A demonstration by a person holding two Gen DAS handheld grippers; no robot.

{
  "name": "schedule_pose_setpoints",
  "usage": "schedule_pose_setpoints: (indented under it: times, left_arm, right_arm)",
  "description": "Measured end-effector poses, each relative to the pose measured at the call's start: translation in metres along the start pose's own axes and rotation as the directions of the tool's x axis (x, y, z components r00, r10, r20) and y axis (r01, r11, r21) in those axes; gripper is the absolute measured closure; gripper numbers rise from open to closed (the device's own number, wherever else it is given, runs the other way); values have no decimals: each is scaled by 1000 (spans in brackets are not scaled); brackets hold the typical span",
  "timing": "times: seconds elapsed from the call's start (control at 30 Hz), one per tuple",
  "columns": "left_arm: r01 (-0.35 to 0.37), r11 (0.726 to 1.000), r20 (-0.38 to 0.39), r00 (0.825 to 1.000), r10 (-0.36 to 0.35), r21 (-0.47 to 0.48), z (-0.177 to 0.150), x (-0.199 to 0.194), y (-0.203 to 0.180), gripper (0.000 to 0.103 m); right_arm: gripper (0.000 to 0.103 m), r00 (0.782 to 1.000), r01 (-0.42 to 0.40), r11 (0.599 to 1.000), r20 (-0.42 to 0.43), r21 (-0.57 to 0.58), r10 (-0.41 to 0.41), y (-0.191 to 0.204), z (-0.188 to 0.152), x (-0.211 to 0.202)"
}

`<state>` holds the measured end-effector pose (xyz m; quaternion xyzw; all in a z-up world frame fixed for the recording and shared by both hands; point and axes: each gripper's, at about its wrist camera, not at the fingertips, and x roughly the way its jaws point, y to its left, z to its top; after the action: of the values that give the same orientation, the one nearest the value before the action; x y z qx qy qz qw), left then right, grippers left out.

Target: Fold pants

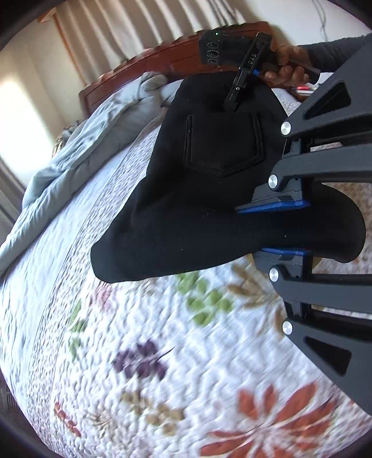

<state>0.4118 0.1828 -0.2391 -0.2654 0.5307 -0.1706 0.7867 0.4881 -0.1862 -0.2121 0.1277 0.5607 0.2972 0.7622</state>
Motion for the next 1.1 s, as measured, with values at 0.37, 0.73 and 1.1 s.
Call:
schedule_pose_setpoints:
  times: [0.37, 0.73, 1.1]
  left_arm:
    - [-84, 992, -99, 992, 75, -93, 35, 53, 75, 83]
    - [-56, 993, -84, 995, 47, -106, 31, 59, 84, 76]
    - [-129, 992, 225, 966, 128, -12, 60, -33, 39, 61]
  right_arm:
    - [76, 994, -5, 998, -112, 61, 12, -18, 32, 109]
    - [59, 991, -35, 987, -124, 155, 55, -45, 21, 116]
    - [68, 981, -52, 990, 190, 134, 26, -37, 48, 5]
